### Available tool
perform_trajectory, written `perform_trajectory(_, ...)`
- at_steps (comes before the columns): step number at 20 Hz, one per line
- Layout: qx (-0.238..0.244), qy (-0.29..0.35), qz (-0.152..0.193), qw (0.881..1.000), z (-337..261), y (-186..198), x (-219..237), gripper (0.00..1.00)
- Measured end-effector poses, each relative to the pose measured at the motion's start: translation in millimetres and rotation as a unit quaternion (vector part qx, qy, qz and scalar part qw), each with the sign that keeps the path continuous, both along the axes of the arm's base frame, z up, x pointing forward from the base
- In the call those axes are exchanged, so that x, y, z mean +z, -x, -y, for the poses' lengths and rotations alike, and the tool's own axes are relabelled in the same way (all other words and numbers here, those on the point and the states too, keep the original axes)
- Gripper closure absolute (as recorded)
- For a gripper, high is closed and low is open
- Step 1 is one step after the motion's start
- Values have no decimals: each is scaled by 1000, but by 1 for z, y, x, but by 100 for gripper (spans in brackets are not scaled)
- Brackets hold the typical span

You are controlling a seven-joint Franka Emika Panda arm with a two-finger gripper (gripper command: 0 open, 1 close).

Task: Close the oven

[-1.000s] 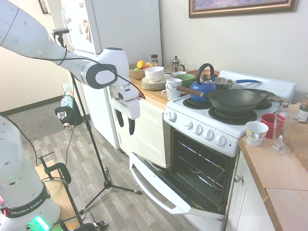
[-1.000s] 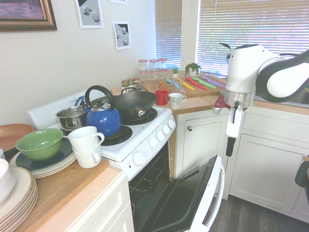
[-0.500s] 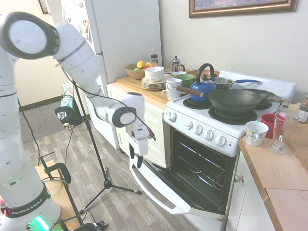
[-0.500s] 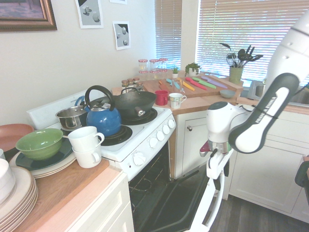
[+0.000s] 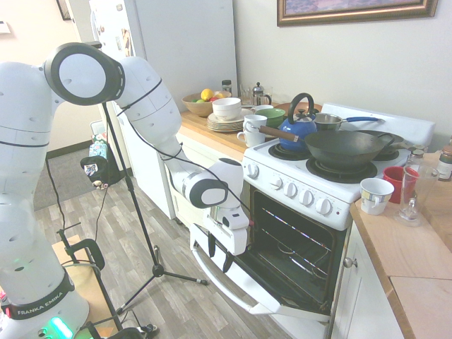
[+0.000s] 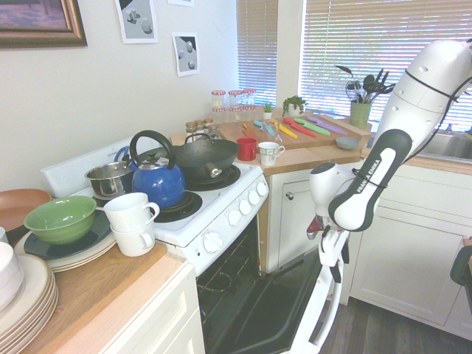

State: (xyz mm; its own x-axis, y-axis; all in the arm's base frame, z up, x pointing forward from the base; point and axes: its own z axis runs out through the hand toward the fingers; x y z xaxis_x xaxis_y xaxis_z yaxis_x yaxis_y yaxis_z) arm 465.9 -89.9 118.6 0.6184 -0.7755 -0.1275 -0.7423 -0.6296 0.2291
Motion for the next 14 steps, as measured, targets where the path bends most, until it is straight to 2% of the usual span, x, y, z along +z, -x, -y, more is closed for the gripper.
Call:
perform_trajectory(5,22,-15,-6,1000,-4,38,-20,0)
perform_trajectory(14,35,-51,45,997,-48,44,-71,0)
